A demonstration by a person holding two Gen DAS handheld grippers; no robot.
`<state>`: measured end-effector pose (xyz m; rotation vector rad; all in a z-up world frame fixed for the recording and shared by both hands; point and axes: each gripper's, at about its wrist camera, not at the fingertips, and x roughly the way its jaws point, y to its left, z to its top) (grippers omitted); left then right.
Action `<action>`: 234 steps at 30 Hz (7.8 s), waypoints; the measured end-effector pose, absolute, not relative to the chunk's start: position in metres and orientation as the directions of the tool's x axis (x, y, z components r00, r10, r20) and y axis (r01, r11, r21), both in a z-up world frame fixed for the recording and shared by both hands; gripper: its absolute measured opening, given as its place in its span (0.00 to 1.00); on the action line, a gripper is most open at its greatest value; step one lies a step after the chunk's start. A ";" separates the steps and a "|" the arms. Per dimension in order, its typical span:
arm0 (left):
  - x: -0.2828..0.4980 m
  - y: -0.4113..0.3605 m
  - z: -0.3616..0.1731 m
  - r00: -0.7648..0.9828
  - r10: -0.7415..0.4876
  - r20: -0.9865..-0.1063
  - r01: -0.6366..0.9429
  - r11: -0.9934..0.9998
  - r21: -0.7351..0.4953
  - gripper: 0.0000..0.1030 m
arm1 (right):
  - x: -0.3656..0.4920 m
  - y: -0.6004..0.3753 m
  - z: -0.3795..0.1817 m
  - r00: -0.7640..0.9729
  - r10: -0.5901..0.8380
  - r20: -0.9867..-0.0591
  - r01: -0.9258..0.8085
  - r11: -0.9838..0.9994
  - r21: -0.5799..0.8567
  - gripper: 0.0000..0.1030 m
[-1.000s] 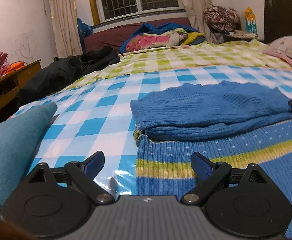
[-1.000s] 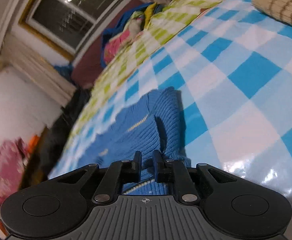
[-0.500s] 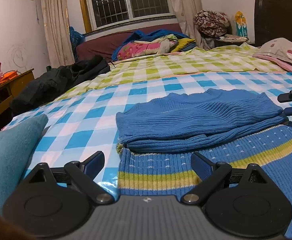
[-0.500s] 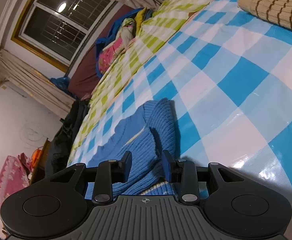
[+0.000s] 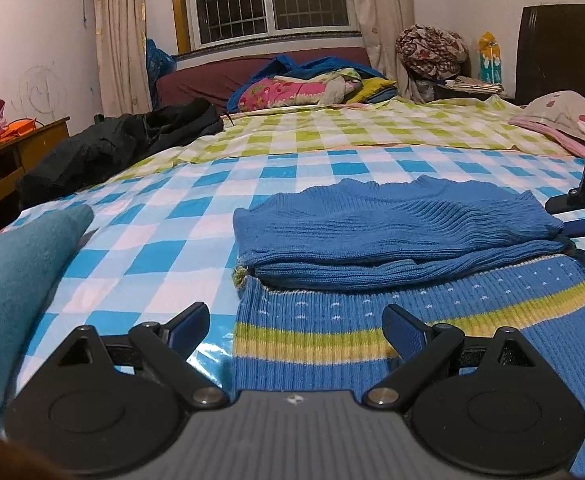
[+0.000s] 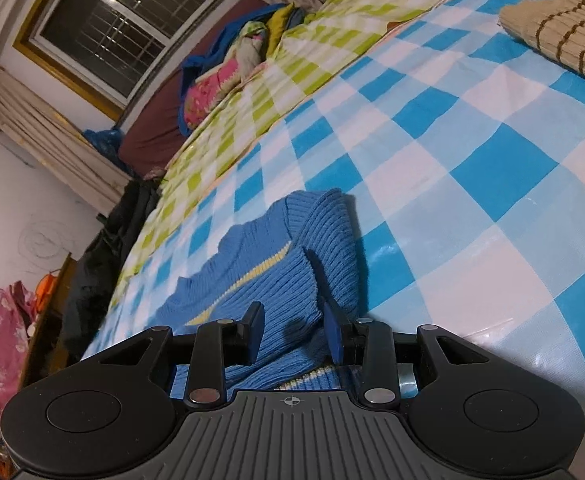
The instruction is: Fold small clothes
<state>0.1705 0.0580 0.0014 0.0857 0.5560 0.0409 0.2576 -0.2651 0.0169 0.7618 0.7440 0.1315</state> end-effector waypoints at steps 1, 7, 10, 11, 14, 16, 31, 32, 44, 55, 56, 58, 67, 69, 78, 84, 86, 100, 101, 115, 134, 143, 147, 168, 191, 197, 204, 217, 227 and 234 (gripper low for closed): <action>0.171 0.059 0.001 0.849 0.061 -0.525 -0.016 0.996 0.090 0.96 | 0.258 -0.264 0.018 0.743 0.359 -0.566 0.153 0.732 0.664 0.32; 0.171 0.065 0.002 0.850 0.053 -0.524 -0.020 0.997 0.068 0.96 | 0.264 -0.258 0.022 0.742 0.336 -0.580 0.158 0.753 0.639 0.26; 0.171 0.068 0.003 0.853 0.052 -0.520 -0.021 0.998 0.066 0.96 | 0.272 -0.255 0.019 0.722 0.331 -0.607 0.189 0.750 0.634 0.16; 0.171 0.068 0.003 0.854 0.052 -0.518 -0.021 0.998 0.065 0.96 | 0.274 -0.254 0.018 0.718 0.331 -0.613 0.196 0.748 0.634 0.14; 0.171 0.071 0.005 0.855 0.050 -0.516 -0.024 0.998 0.057 0.96 | 0.281 -0.251 0.023 0.711 0.347 -0.612 0.183 0.749 0.637 0.05; 0.172 0.072 0.007 0.859 0.051 -0.510 -0.028 0.998 0.053 0.96 | 0.285 -0.247 0.034 0.721 0.374 -0.583 0.143 0.743 0.654 0.04; 0.163 0.068 0.011 0.864 0.007 -0.504 0.004 1.000 0.020 0.96 | 0.251 -0.253 0.034 0.766 0.394 -0.507 0.015 0.778 0.628 0.04; 0.163 0.067 0.011 0.864 0.007 -0.503 0.008 1.000 0.027 0.96 | 0.245 -0.256 0.026 0.758 0.391 -0.522 0.029 0.779 0.627 0.04; 0.172 0.045 0.014 0.861 0.007 -0.508 0.034 0.997 0.071 0.96 | 0.231 -0.278 0.024 0.748 0.395 -0.533 0.023 0.788 0.616 0.11; 0.182 0.025 0.010 0.862 0.006 -0.507 0.072 0.989 0.133 0.96 | 0.308 -0.247 0.016 0.682 0.384 -0.623 -0.025 0.863 0.505 0.31; 0.183 0.025 0.010 0.863 0.008 -0.506 0.071 0.988 0.136 0.96 | 0.309 -0.244 0.015 0.679 0.372 -0.633 -0.025 0.873 0.487 0.29; 0.185 0.028 0.010 0.866 0.015 -0.500 0.064 0.988 0.139 0.96 | 0.307 -0.244 0.018 0.681 0.374 -0.630 -0.031 0.874 0.484 0.09; 0.208 0.052 0.012 0.868 0.094 -0.488 -0.036 0.991 0.127 0.96 | 0.294 -0.262 0.016 0.699 0.282 -0.657 0.040 0.902 0.429 0.02; 0.214 0.058 0.011 0.862 0.120 -0.492 -0.059 0.989 0.137 0.96 | 0.290 -0.260 0.021 0.712 0.275 -0.645 0.038 0.903 0.427 0.07; 0.239 0.067 0.010 0.857 0.145 -0.495 -0.090 0.987 0.133 0.96 | 0.290 -0.219 0.034 0.713 0.353 -0.605 -0.119 0.912 0.392 0.11; 0.250 0.075 -0.009 0.816 0.172 -0.551 -0.095 0.982 0.165 0.96 | 0.292 -0.221 0.019 0.708 0.265 -0.654 -0.074 0.950 0.304 0.02; 0.247 0.079 -0.009 0.817 0.165 -0.553 -0.095 0.984 0.153 0.97 | 0.291 -0.225 0.020 0.716 0.209 -0.666 -0.045 0.966 0.255 0.05; 0.245 0.077 0.000 0.832 0.157 -0.532 -0.088 0.984 0.154 0.96 | 0.290 -0.198 0.035 0.744 0.233 -0.626 -0.133 0.970 0.203 0.14; 0.246 0.078 -0.002 0.826 0.163 -0.540 -0.093 0.983 0.155 0.96 | 0.294 -0.198 0.032 0.741 0.221 -0.634 -0.124 0.973 0.194 0.15; 0.218 0.096 0.000 0.819 0.184 -0.543 -0.132 0.982 0.135 0.98 | 0.276 -0.214 0.031 0.731 0.156 -0.665 -0.039 0.982 0.187 0.16; 0.105 0.104 -0.003 0.769 0.139 -0.623 -0.065 0.988 0.141 0.98 | 0.133 -0.230 0.033 0.655 0.232 -0.719 -0.068 0.966 0.250 0.32; 0.067 0.101 -0.001 0.748 0.074 -0.660 -0.008 0.995 0.102 0.98 | 0.079 -0.239 0.027 0.643 0.209 -0.737 -0.038 0.970 0.242 0.32; 0.056 0.103 -0.004 0.721 0.041 -0.692 0.011 0.997 0.070 0.98 | 0.056 -0.242 0.022 0.626 0.213 -0.750 -0.033 0.968 0.247 0.33; 0.034 0.103 -0.008 0.682 -0.012 -0.731 0.025 1.000 0.008 0.58 | 0.011 -0.258 0.013 0.645 0.279 -0.712 -0.016 0.936 0.352 0.33; 0.033 0.099 -0.007 0.697 -0.056 -0.715 0.062 0.998 -0.018 0.36 | 0.021 -0.260 0.007 0.646 0.347 -0.679 -0.009 0.894 0.449 0.32; 0.033 0.110 -0.005 0.705 -0.114 -0.700 0.039 0.992 -0.122 0.17 | 0.019 -0.265 0.005 0.635 0.393 -0.665 -0.007 0.864 0.504 0.17; 0.037 0.108 -0.007 0.692 -0.116 -0.713 0.031 0.991 -0.131 0.17 | 0.025 -0.255 0.007 0.611 0.398 -0.684 -0.020 0.872 0.490 0.21; 0.040 0.103 -0.008 0.695 -0.138 -0.706 0.055 0.989 -0.139 0.17 | 0.036 -0.255 0.002 0.600 0.443 -0.666 -0.017 0.839 0.544 0.25; 0.047 0.104 -0.006 0.697 -0.191 -0.691 0.041 0.973 -0.227 0.12 | 0.037 -0.267 -0.007 0.612 0.515 -0.601 0.004 0.758 0.653 0.11; 0.049 0.106 -0.008 0.693 -0.217 -0.687 0.037 0.963 -0.266 0.12 | 0.034 -0.270 -0.002 0.643 0.527 -0.556 -0.003 0.727 0.686 0.10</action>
